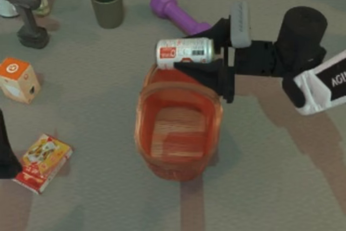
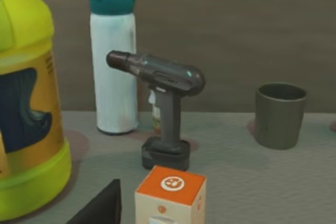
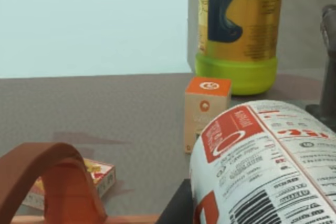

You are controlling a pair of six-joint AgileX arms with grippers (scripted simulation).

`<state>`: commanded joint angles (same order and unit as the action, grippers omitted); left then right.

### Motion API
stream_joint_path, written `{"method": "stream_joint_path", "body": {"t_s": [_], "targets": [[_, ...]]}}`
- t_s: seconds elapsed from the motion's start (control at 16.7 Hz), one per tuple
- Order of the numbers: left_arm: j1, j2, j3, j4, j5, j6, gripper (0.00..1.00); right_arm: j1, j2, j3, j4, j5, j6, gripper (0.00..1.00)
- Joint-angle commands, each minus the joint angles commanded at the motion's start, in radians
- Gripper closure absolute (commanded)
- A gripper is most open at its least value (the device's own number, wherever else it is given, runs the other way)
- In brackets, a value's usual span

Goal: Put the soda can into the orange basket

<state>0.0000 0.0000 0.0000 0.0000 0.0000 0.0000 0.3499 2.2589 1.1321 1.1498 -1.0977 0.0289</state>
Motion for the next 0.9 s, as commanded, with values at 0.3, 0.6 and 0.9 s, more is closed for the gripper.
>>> {"method": "stream_joint_path", "body": {"t_s": [0.3, 0.6, 0.9], "targets": [[0.0, 0.0, 0.0, 0.0, 0.0, 0.0, 0.0, 0.0, 0.0, 0.0, 0.0, 0.0, 0.0, 0.85], [0.0, 0.0, 0.0, 0.0, 0.0, 0.0, 0.0, 0.0, 0.0, 0.0, 0.0, 0.0, 0.0, 0.47], [0.0, 0.0, 0.0, 0.0, 0.0, 0.0, 0.0, 0.0, 0.0, 0.0, 0.0, 0.0, 0.0, 0.1]]}}
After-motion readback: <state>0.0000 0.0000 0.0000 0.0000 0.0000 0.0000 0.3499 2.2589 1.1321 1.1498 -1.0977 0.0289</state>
